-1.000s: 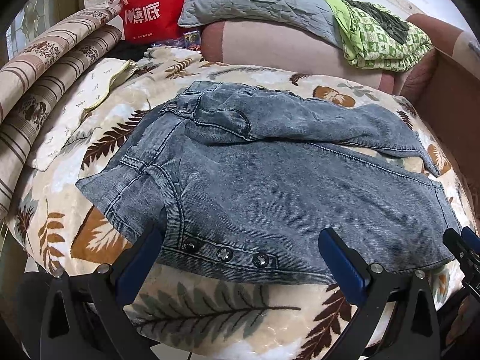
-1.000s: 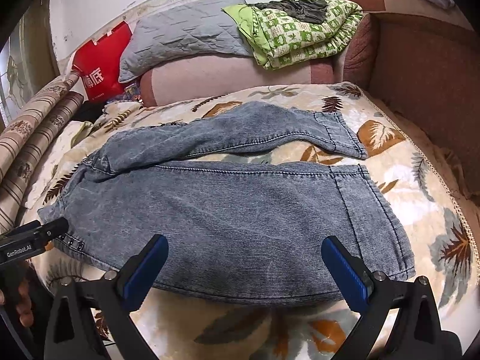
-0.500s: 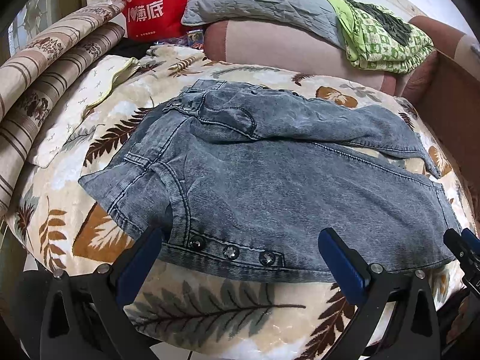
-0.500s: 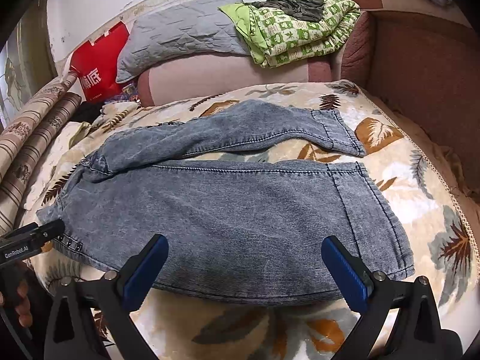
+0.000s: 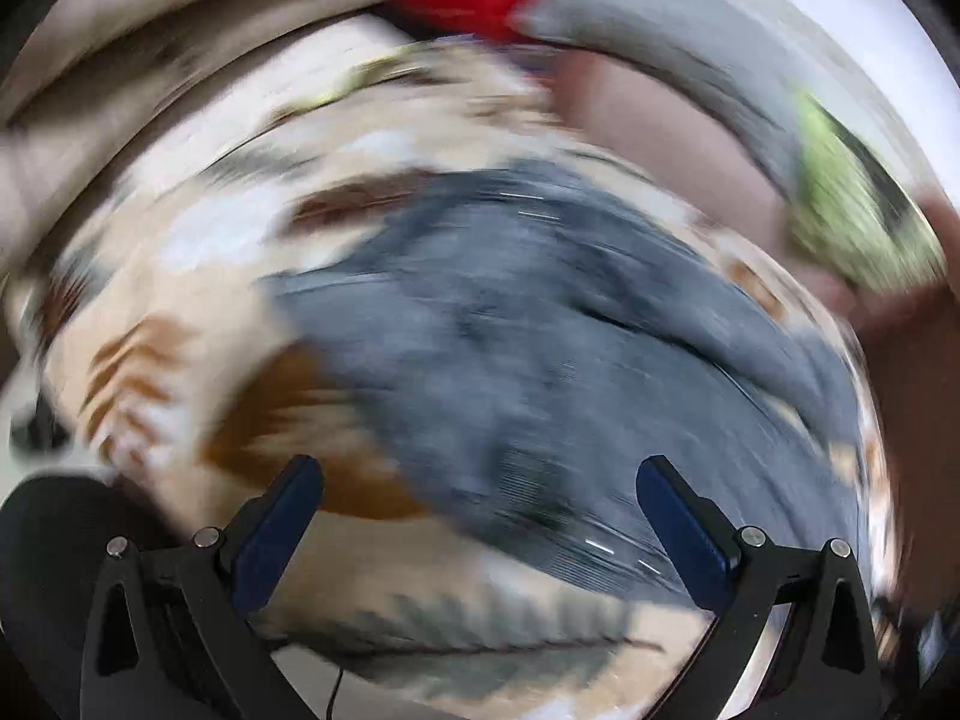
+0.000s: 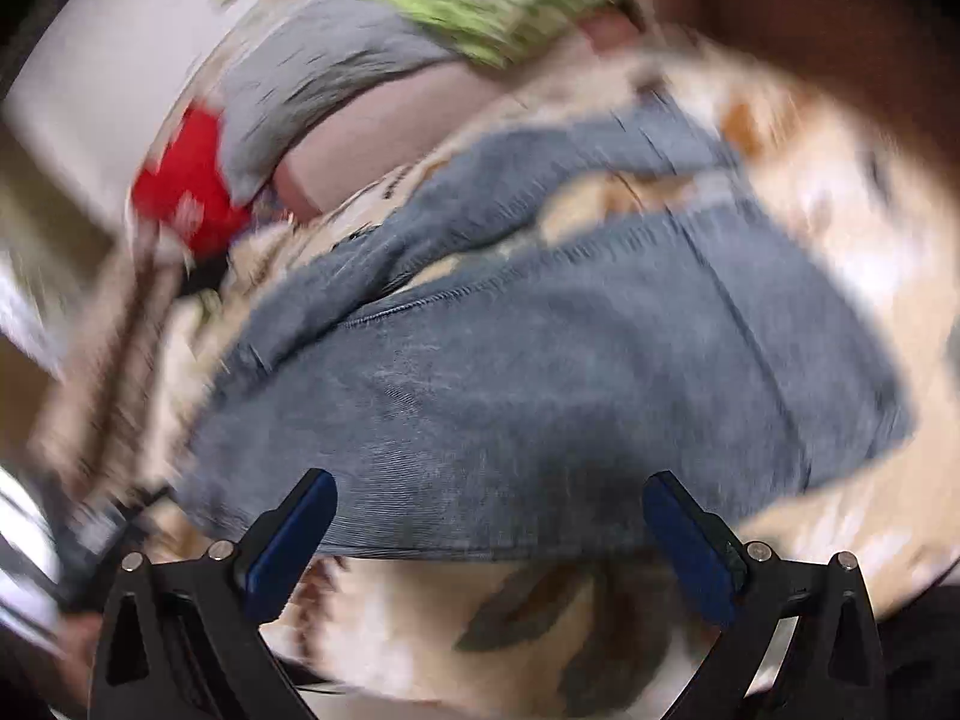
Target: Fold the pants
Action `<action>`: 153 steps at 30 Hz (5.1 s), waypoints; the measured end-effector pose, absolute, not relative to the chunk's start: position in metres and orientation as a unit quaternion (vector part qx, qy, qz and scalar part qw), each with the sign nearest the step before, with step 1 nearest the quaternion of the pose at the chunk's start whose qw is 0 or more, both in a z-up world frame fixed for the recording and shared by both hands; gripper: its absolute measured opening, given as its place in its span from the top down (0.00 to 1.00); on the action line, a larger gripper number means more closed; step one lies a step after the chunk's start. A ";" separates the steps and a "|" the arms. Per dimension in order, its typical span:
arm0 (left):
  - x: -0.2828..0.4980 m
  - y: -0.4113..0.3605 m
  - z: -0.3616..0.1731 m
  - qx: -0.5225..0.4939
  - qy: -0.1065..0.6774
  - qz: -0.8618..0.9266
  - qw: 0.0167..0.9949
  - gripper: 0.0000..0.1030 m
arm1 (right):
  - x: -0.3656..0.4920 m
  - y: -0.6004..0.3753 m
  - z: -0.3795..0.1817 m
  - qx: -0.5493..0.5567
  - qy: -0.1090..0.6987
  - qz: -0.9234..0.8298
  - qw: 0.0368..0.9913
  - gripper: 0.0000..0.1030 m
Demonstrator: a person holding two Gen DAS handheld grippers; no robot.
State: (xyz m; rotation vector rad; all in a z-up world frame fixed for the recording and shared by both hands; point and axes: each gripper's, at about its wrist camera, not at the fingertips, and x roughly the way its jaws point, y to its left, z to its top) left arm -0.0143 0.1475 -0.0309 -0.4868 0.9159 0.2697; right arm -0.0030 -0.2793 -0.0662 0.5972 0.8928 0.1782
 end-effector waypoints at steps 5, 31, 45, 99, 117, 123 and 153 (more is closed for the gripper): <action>-0.004 0.186 -0.040 -0.273 0.440 0.158 0.841 0.00 | -0.012 -0.336 -0.096 0.441 0.420 0.060 0.791 0.00; 0.040 0.180 -0.062 -0.285 0.450 0.101 0.841 0.23 | -0.017 -0.431 -0.109 0.552 0.398 -0.065 0.730 0.34; 0.028 0.229 -0.079 -0.439 0.427 0.068 0.787 0.84 | -0.018 -0.434 -0.111 0.551 0.406 -0.071 0.725 0.33; 0.177 0.197 -0.061 -0.273 0.501 0.042 0.820 0.30 | 0.127 -0.482 -0.057 0.416 0.450 -0.050 0.789 0.11; 0.180 0.204 -0.039 -0.231 0.447 0.103 0.858 0.71 | 0.187 -0.428 -0.048 0.211 0.503 -0.084 0.834 0.78; 0.194 0.207 -0.071 -0.235 0.499 0.095 0.829 0.61 | 0.190 -0.439 -0.091 0.191 0.546 -0.108 0.808 0.42; 0.349 0.213 -0.080 -0.264 0.500 0.032 0.824 0.98 | 0.334 -0.446 -0.079 0.182 0.531 -0.069 0.825 0.77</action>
